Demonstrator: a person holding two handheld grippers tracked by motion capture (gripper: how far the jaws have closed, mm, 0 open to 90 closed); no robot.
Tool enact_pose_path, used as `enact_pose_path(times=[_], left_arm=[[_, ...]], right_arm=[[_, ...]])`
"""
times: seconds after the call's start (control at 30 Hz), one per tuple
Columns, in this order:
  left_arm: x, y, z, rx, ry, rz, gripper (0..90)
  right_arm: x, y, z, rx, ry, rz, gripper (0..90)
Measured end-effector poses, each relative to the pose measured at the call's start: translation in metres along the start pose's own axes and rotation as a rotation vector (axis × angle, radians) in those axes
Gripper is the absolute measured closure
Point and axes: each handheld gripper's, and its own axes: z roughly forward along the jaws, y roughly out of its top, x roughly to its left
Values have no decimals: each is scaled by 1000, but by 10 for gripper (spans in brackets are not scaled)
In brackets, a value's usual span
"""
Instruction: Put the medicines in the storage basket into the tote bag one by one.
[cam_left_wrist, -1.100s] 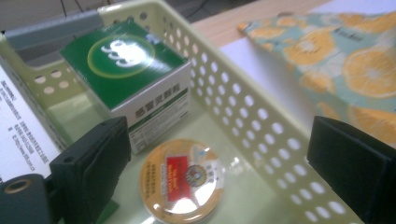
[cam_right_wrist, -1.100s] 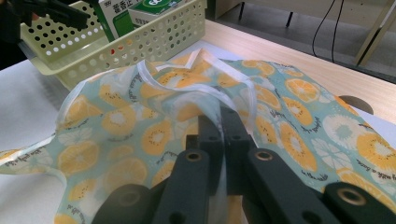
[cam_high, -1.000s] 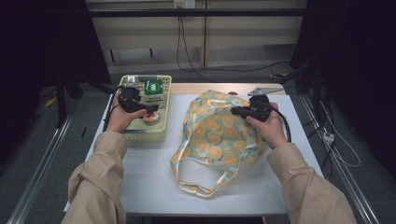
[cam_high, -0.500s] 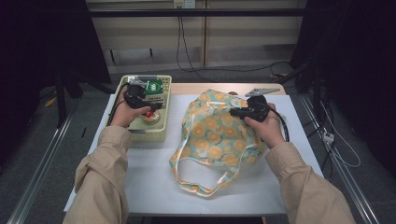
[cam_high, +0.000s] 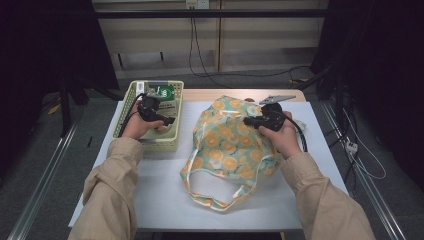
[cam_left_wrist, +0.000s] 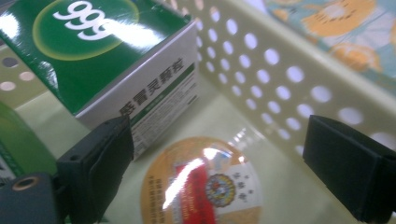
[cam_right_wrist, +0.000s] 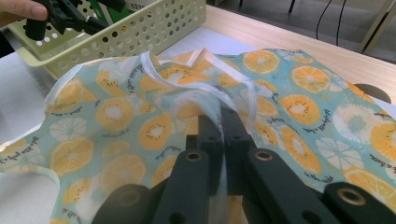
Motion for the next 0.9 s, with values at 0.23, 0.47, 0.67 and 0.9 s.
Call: enact_pose_path(times=[0.23, 0.47, 0.67, 0.9], left_arm=[[-2, -6, 10, 57, -14, -37, 88], [5, -12, 7, 62, 58, -30, 71], [2, -13, 13, 86, 48, -12, 79], [4, -14, 14, 92, 50, -40, 75]], right_arm=[[-1, -1, -2, -5, 5, 3, 898], [-2, -4, 1, -1, 21, 7, 898], [-3, -3, 1, -2, 22, 9, 898], [-5, -4, 0, 0, 24, 10, 898]])
